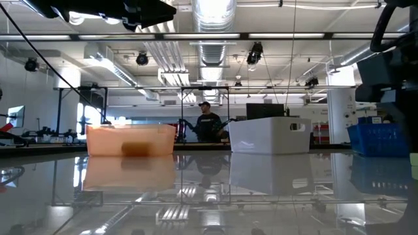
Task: Sort & place blocks by color
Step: Put the green block into the blue bin
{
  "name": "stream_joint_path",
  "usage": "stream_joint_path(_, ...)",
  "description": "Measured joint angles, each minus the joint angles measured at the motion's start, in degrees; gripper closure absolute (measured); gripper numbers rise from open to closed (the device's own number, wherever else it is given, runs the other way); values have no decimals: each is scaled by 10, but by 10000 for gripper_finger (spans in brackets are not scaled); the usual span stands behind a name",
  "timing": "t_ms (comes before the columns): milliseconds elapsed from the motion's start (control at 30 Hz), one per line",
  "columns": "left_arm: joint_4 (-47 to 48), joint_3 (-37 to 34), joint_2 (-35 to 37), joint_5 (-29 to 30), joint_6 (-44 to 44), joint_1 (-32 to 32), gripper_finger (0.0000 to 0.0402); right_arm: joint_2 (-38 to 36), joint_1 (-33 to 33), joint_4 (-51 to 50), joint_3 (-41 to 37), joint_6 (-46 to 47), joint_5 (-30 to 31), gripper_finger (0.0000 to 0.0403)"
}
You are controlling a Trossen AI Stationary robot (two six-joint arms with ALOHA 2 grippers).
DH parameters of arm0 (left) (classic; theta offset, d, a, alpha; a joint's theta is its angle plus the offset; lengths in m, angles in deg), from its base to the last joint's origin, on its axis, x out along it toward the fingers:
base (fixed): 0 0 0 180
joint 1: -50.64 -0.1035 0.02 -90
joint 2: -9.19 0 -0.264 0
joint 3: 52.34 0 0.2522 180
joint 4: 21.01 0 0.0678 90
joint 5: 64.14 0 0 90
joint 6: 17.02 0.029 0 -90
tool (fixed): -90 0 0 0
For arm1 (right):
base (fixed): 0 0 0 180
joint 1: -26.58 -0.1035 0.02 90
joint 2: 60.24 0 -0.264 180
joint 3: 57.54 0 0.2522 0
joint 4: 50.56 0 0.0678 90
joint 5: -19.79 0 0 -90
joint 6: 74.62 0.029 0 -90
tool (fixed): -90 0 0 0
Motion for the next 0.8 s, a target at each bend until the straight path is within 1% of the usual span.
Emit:
stream_joint_path(100, 0, 0, 0, 0, 0, 0, 199, 0, 0, 3, 0, 1, 0, 224)
stream_joint_path(267, 0, 0, 0, 0, 0, 0, 199, 0, 2, 15, 1, 0, 14, 288)
stream_joint_path(433, 0, 0, 0, 0, -4, 0, 199, 0, 14, 17, 6, 0, 15, 289)
stream_joint_path(533, 0, 0, 0, 0, -14, 0, 199, -1, 28, 14, 23, -8, 24, 289)
stream_joint_path(633, 1, 0, 0, 0, -14, 0, 199, -1, 50, 0, 55, -24, 43, 289)
stream_joint_path(800, 4, 0, 0, 0, -14, 0, 199, -2, 101, -51, 129, -62, 75, 289)
